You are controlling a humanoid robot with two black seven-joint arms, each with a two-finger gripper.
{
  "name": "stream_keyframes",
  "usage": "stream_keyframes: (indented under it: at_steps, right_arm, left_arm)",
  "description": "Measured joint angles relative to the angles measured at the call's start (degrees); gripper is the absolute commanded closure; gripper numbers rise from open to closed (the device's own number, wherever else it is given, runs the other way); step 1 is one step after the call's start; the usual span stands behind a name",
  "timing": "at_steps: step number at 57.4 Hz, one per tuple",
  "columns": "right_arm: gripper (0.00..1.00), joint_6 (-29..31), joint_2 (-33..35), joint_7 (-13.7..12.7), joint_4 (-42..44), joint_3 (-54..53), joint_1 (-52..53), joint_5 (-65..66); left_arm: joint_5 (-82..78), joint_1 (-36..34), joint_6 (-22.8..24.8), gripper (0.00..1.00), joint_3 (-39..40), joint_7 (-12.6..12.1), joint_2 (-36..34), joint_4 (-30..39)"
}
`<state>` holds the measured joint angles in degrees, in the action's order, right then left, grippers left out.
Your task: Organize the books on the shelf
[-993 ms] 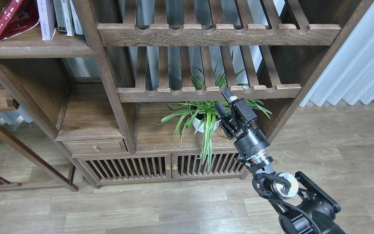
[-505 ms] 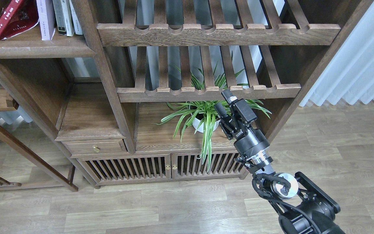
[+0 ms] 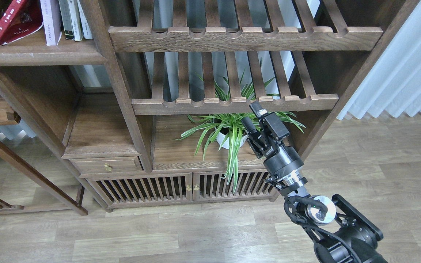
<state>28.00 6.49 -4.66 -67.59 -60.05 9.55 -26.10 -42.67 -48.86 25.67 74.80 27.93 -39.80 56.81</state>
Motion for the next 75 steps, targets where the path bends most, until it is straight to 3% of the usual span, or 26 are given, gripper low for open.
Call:
stream_keyframes:
  at_steps: [16,33,75]
  right_arm:
    - [0.18,0.00,-0.04,0.04,0.01,-0.07,-0.09,0.00]
    - [0.18,0.00,-1.67,0.13,0.53,0.09,0.10,0.00]
    - [0.17,0.00,-2.19,0.34,0.89,0.39,-0.06,-0.17]
  left_arm:
    - [-0.03,-0.32,-9.99,1.00,-2.14,0.07,0.81,-1.47]
    - [-0.26,-5.51,-15.82,1.00,-7.84,0.07,5.17,-5.97]
    - [-0.23,-16.69,-18.10,1.00,-17.86,0.07,10.21,-19.82]
